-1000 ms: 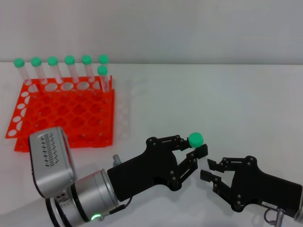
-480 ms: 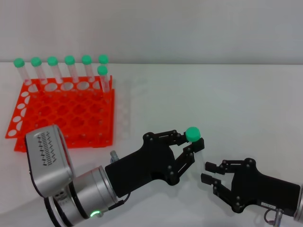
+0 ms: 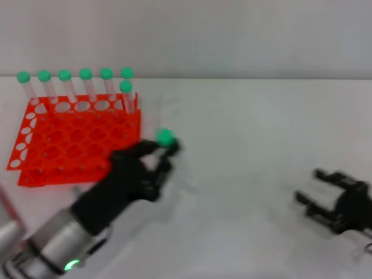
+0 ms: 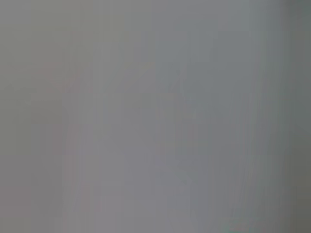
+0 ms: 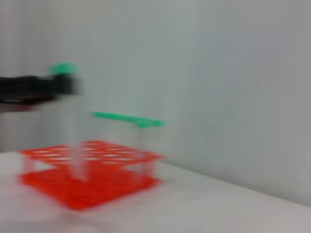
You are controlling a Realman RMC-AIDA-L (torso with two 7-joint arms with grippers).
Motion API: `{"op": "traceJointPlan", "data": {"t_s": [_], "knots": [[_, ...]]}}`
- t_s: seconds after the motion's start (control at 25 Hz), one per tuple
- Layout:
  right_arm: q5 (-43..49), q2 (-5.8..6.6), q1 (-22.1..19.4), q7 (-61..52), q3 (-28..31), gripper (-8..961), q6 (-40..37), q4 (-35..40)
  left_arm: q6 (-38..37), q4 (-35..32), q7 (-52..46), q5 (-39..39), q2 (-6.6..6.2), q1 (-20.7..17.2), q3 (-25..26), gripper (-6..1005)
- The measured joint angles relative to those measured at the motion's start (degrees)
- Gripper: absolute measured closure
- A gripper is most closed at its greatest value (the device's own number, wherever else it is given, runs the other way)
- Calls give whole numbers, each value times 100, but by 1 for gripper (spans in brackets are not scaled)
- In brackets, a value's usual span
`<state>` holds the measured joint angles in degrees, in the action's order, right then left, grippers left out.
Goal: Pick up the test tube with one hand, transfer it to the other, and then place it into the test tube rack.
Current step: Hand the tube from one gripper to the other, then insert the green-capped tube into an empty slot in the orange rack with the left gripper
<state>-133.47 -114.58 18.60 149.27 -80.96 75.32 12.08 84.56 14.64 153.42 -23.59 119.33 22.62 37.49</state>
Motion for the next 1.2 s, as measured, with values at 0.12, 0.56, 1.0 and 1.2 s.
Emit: {"op": "traceJointPlan", "data": {"t_s": [0.12, 0.56, 1.0, 1.2], "knots": [[-14, -23, -248, 254, 806, 415, 64, 17, 91, 49, 460, -4, 24, -467, 592, 799], [-36, -37, -361, 411, 3314, 194, 544, -350, 225, -45, 599, -1552, 13, -662, 1149, 800], [-7, -58, 13, 410, 3597, 195, 505, -544, -1000, -174, 632, -2384, -9, 435, 1191, 800], [-22, -61, 11, 410, 3642, 195, 488, -546, -1568, -198, 637, -2510, -20, 763, 1191, 800]]}}
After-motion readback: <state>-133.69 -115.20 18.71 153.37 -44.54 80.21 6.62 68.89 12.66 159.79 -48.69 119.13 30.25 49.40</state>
